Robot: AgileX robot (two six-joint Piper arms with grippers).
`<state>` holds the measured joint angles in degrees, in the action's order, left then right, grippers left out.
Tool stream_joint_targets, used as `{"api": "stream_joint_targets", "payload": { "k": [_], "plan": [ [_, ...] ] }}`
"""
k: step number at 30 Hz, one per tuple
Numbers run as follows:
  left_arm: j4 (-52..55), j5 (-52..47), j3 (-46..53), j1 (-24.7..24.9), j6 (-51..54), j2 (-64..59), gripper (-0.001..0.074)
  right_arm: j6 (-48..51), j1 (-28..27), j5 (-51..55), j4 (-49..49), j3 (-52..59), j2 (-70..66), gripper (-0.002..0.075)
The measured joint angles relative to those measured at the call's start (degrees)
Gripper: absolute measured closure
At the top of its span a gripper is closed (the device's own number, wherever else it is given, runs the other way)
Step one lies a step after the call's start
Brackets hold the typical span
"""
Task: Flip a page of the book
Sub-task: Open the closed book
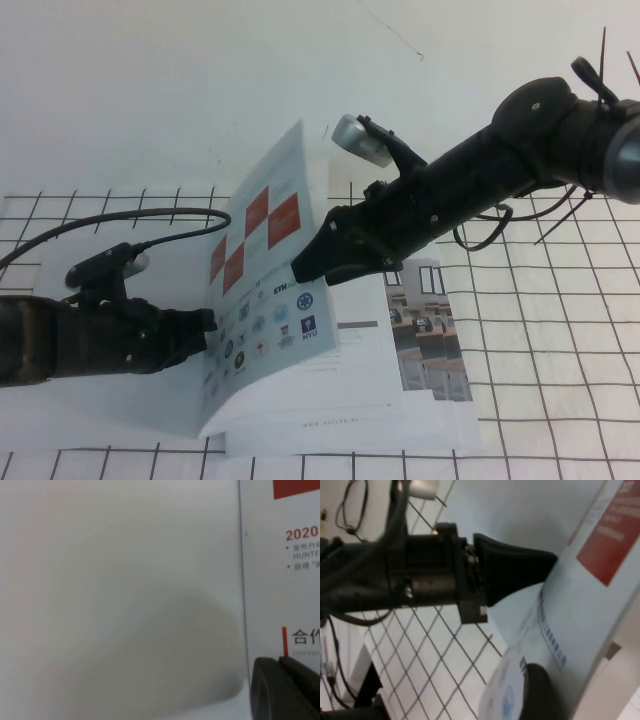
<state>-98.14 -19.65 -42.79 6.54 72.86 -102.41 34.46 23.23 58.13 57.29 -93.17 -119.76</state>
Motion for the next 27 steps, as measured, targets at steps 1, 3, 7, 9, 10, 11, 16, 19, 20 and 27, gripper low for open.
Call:
{"api": "stream_joint_targets", "payload": {
  "k": [1,3,7,9,10,11,16,19,20,27],
  "plan": [
    [-0.01,-0.14,0.00,0.00,0.61,0.00,0.0738,0.49,0.00,0.10,1.14,0.00,0.00,0.0312],
    [-0.01,-0.74,0.00,0.00,2.38,0.00,0.0738,1.44,0.05,0.33,3.57,0.00,0.00,0.0312],
    [-0.09,-2.45,0.00,0.00,4.48,0.00,0.0738,3.29,0.43,1.00,7.72,0.00,0.00,0.0312],
    [-0.09,-3.10,0.00,0.00,4.71,0.00,0.0738,4.61,0.45,1.38,10.04,0.00,0.00,0.0312],
    [-0.09,-3.15,0.00,0.00,4.72,0.00,0.0738,5.23,0.54,1.61,11.06,0.00,0.00,0.0312],
    [-0.09,-3.16,0.00,0.00,4.86,0.00,0.0738,5.86,0.54,2.00,12.29,0.00,0.00,0.0312],
    [-0.24,-3.32,0.00,0.00,5.79,0.00,0.0738,7.83,0.54,3.50,16.57,0.00,0.00,0.0312],
    [-0.23,-3.97,0.00,0.00,6.98,0.99,0.0738,7.95,0.58,3.77,17.18,0.00,0.00,0.0312],
    [-0.23,-4.20,0.00,0.00,7.27,1.49,0.0738,8.04,0.58,3.77,17.63,0.00,0.00,0.0312],
    [-0.23,-4.54,0.00,0.00,8.86,5.04,0.0738,9.77,0.67,3.77,20.66,0.00,0.00,0.0312]
  ]
}}
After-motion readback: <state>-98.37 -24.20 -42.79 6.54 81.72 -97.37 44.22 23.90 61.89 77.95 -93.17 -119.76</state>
